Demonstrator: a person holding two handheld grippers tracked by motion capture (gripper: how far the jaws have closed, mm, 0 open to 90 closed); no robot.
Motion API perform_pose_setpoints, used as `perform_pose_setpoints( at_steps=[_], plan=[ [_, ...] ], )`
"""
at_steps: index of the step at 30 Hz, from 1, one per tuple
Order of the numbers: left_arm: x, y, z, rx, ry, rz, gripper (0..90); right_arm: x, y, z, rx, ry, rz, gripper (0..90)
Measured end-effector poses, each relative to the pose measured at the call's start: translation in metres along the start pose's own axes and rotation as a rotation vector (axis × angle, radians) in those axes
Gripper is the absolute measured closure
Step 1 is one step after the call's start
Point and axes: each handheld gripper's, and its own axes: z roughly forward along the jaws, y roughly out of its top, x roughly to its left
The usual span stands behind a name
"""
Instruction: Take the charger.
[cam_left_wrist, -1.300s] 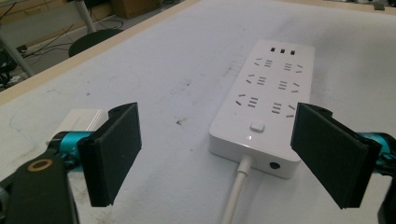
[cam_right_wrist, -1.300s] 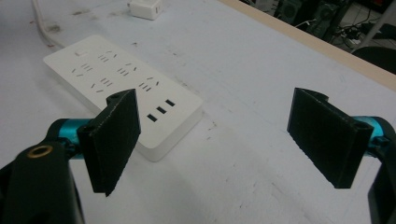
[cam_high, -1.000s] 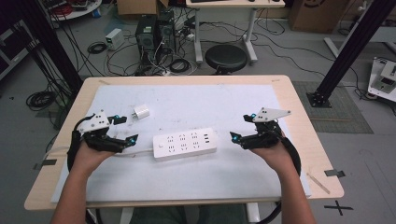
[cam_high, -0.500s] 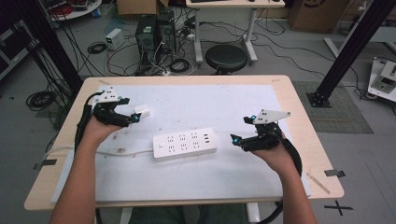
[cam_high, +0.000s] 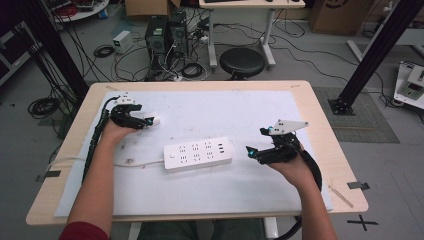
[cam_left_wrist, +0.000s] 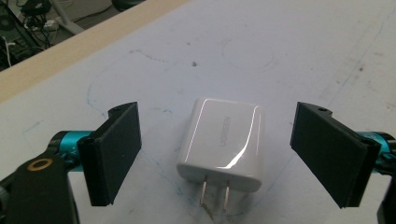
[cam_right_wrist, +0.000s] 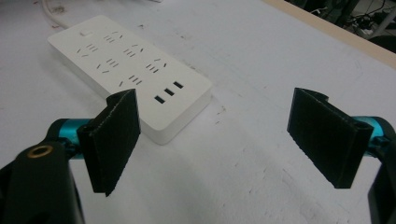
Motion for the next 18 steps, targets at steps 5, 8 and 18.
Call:
perform_pose_setpoints(
  at_steps=[5, 8, 18],
  plan=[
    [-0.001, -0.004, 0.008, 0.02, -0.017, 0.018, 16.7, 0.002, 0.0, 0.003, 0.011, 0.001, -0.003, 17.4],
    [0.0, -0.006, 0.012, 0.028, -0.021, 0.02, 16.7, 0.002, 0.001, 0.004, 0.006, -0.003, -0.002, 17.3],
    [-0.001, -0.006, 0.016, 0.041, -0.021, 0.027, 28.8, 0.003, 0.002, 0.005, 0.007, -0.002, -0.001, 17.3]
  ],
)
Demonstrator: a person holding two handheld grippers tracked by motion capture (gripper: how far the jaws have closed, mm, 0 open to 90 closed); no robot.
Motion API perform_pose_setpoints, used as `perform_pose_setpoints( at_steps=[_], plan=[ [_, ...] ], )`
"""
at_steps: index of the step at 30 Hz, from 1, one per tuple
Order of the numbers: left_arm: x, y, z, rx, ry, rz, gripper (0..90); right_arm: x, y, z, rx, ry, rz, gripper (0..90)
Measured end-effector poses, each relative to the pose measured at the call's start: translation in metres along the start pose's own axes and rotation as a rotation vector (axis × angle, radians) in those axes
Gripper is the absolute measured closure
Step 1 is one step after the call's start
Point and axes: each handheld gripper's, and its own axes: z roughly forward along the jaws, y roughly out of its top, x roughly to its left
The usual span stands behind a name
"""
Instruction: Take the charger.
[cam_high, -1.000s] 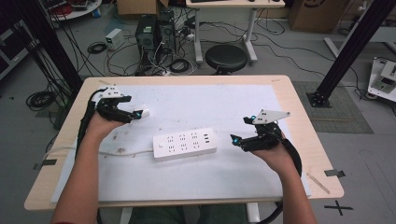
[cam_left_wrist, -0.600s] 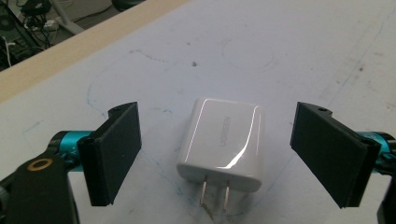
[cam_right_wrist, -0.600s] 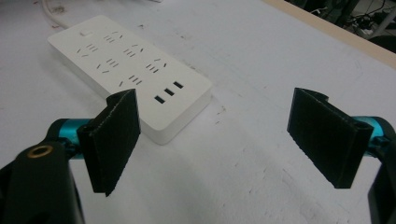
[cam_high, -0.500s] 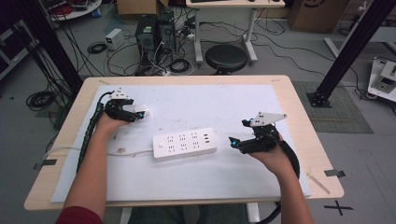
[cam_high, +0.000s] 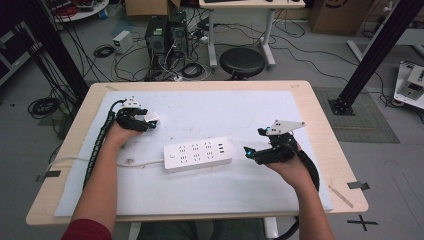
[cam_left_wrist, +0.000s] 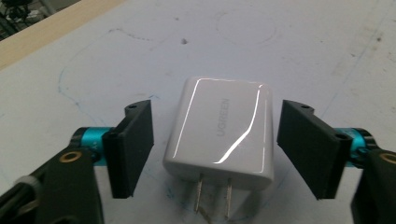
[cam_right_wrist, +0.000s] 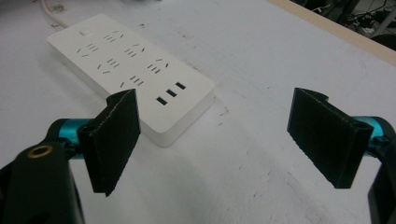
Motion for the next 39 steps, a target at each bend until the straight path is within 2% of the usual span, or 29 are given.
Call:
perform_pose_setpoints(
  at_steps=[4, 14, 17, 19, 21, 22, 27, 30, 34, 39],
  plan=[
    [0.0, 0.0, 0.001, 0.008, -0.003, 0.001, 33.2, 0.001, 0.0, 0.001, 0.006, 0.003, 0.003, 17.4],
    [-0.001, 0.002, 0.004, 0.039, -0.004, 0.026, 35.9, 0.0, -0.001, 0.001, 0.008, 0.003, 0.0, 17.4],
    [0.002, 0.005, 0.007, 0.081, -0.031, -0.009, 36.6, 0.0, -0.002, 0.001, 0.009, 0.002, 0.005, 17.4],
    [0.003, 0.007, 0.007, 0.087, -0.038, 0.003, 38.7, 0.0, -0.002, 0.001, 0.009, -0.001, 0.006, 17.4],
    [0.004, 0.006, 0.007, 0.082, -0.049, -0.005, 42.2, 0.0, -0.003, -0.001, 0.008, -0.003, 0.009, 17.3],
    [0.004, 0.006, 0.007, 0.08, -0.048, -0.012, 42.2, 0.0, -0.003, -0.001, 0.005, -0.002, 0.01, 17.4],
    [0.002, 0.009, 0.003, 0.104, -0.02, 0.012, 42.4, 0.0, -0.004, -0.003, 0.003, -0.005, 0.007, 17.3],
    [0.0, 0.012, -0.005, 0.101, -0.021, 0.007, 42.4, 0.001, -0.002, -0.005, 0.003, -0.001, 0.007, 17.4],
    [-0.006, 0.022, -0.021, 0.076, -0.025, 0.042, 42.5, 0.002, -0.001, -0.005, 0.0, 0.013, 0.004, 17.4],
    [-0.023, 0.038, -0.05, -0.006, -0.041, 0.069, 42.5, 0.006, 0.003, -0.007, -0.004, 0.03, -0.002, 17.4]
  ],
)
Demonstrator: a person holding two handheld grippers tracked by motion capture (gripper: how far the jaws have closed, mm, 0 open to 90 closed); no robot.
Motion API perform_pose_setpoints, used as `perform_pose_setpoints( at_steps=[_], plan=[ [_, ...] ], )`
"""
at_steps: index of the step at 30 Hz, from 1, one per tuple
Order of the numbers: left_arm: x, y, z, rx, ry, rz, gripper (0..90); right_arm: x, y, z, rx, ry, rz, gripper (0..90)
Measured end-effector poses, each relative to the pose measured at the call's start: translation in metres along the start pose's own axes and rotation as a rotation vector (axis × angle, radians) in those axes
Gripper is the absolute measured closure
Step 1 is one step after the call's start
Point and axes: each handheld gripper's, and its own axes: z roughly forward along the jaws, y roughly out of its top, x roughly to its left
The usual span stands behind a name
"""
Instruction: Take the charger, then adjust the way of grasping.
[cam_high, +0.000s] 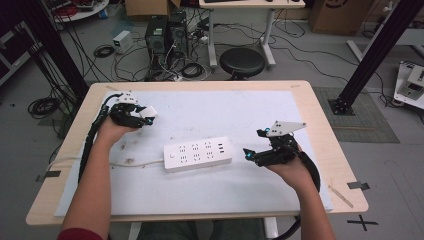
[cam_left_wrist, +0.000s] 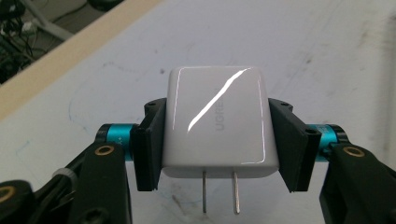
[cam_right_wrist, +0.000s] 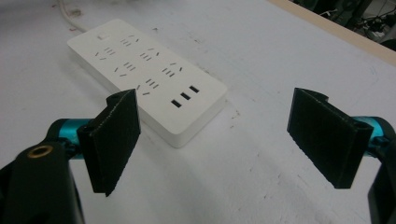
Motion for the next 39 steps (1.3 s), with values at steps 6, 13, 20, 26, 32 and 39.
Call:
perform_pose_setpoints(
  at_steps=[6, 13, 20, 26, 32, 39],
  plan=[
    [-0.027, 0.016, -0.039, -0.047, -0.002, 0.049, 42.5, 0.003, 0.006, -0.004, -0.017, 0.017, -0.015, 17.4],
    [-0.061, 0.021, -0.074, -0.099, -0.028, 0.107, 42.5, 0.004, 0.012, -0.008, -0.019, 0.038, -0.021, 17.3],
    [-0.087, 0.018, -0.081, -0.128, -0.07, 0.169, 42.5, 0.007, 0.012, -0.006, -0.014, 0.054, -0.026, 17.4],
    [-0.109, 0.018, -0.073, -0.147, -0.096, 0.226, 42.4, 0.014, 0.014, -0.002, -0.011, 0.083, -0.028, 17.4],
    [-0.132, 0.019, -0.062, -0.178, -0.139, 0.27, 42.4, 0.029, 0.017, 0.007, -0.012, 0.132, -0.028, 17.4],
    [-0.173, 0.016, -0.043, -0.228, -0.165, 0.356, 42.5, 0.047, 0.019, 0.024, -0.011, 0.223, 0.028, 17.4]
  ],
)
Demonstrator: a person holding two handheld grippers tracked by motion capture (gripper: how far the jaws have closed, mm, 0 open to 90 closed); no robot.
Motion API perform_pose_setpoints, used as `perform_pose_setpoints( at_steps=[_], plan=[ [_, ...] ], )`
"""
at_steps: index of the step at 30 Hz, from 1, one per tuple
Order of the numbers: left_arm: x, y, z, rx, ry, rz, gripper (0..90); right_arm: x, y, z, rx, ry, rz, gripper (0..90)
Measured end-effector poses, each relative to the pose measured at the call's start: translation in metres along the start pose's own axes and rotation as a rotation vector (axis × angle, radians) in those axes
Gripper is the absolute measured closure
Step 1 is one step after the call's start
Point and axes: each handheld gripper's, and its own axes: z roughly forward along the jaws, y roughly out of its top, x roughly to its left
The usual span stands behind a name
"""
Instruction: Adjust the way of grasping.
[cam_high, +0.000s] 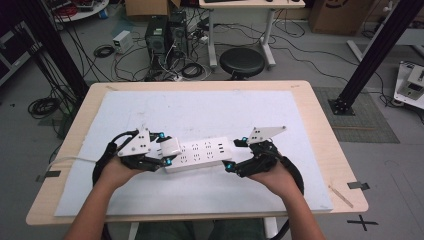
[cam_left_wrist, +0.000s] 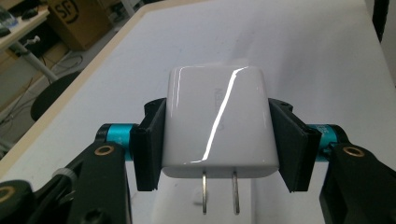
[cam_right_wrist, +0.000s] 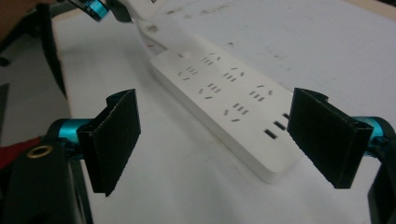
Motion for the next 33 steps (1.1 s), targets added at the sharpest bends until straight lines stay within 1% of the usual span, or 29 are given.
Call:
perform_pose_setpoints(
  at_steps=[2, 3, 4, 5, 6, 10, 12, 13, 14, 15, 16, 18, 20, 21, 24, 26, 27, 29, 31, 32, 33],
  plan=[
    [-0.008, 0.001, 0.006, -0.012, -0.003, 0.02, 42.5, 0.002, 0.0, 0.006, -0.011, 0.02, 0.017, 17.4],
    [-0.008, 0.001, 0.006, -0.012, -0.003, 0.02, 42.5, 0.002, -0.001, 0.008, -0.014, 0.035, 0.033, 17.4],
    [-0.015, 0.002, 0.012, -0.013, 0.003, 0.045, 42.5, 0.003, -0.001, 0.011, -0.016, 0.052, 0.048, 17.3],
    [-0.015, 0.002, 0.012, -0.013, 0.003, 0.045, 42.5, 0.003, -0.002, 0.014, -0.014, 0.065, 0.062, 17.4],
    [-0.022, 0.002, 0.016, -0.021, 0.006, 0.07, 42.5, 0.004, -0.002, 0.017, -0.017, 0.073, 0.065, 17.4],
    [-0.036, 0.005, 0.025, -0.042, 0.017, 0.125, 42.5, 0.005, -0.006, 0.027, -0.03, 0.135, 0.118, 17.4],
    [-0.043, 0.005, 0.03, -0.043, 0.027, 0.152, 42.5, 0.005, -0.008, 0.032, -0.041, 0.158, 0.138, 17.4],
    [-0.043, 0.005, 0.03, -0.043, 0.027, 0.152, 42.5, 0.005, -0.008, 0.032, -0.041, 0.158, 0.138, 17.4],
    [-0.048, 0.005, 0.034, -0.047, 0.026, 0.171, 42.5, 0.006, -0.009, 0.037, -0.046, 0.179, 0.167, 17.4],
    [-0.048, 0.005, 0.034, -0.047, 0.026, 0.171, 42.5, 0.006, -0.009, 0.037, -0.046, 0.179, 0.167, 17.4],
    [-0.052, 0.005, 0.038, -0.047, 0.033, 0.191, 42.5, 0.007, -0.01, 0.042, -0.059, 0.201, 0.181, 17.4],
    [-0.056, 0.005, 0.042, -0.044, 0.04, 0.211, 42.5, 0.008, -0.01, 0.047, -0.072, 0.23, 0.205, 17.4],
    [-0.06, 0.005, 0.045, -0.052, 0.045, 0.22, 42.5, 0.008, -0.011, 0.052, -0.085, 0.262, 0.234, 17.4],
    [-0.061, 0.005, 0.046, -0.057, 0.05, 0.226, 42.5, 0.008, -0.011, 0.054, -0.081, 0.269, 0.244, 17.4],
    [-0.065, 0.007, 0.048, -0.079, 0.059, 0.235, 42.5, 0.009, -0.011, 0.06, -0.081, 0.282, 0.262, 17.4],
    [-0.066, 0.008, 0.048, -0.08, 0.06, 0.239, 42.5, 0.008, -0.011, 0.061, -0.084, 0.287, 0.26, 17.4],
    [-0.067, 0.009, 0.049, -0.089, 0.062, 0.248, 42.5, 0.009, -0.011, 0.064, -0.083, 0.3, 0.278, 17.7],
    [-0.068, 0.011, 0.05, -0.095, 0.063, 0.253, 42.5, 0.008, -0.012, 0.066, -0.088, 0.319, 0.284, 18.5],
    [-0.069, 0.012, 0.05, -0.098, 0.068, 0.26, 42.5, 0.008, -0.012, 0.066, -0.091, 0.345, 0.302, 23.8],
    [-0.069, 0.012, 0.05, -0.099, 0.064, 0.26, 42.5, 0.008, -0.012, 0.065, -0.098, 0.353, 0.307, 25.7],
    [-0.069, 0.012, 0.05, -0.1, 0.073, 0.267, 42.5, 0.007, -0.012, 0.065, -0.107, 0.362, 0.304, 26.7]
  ],
)
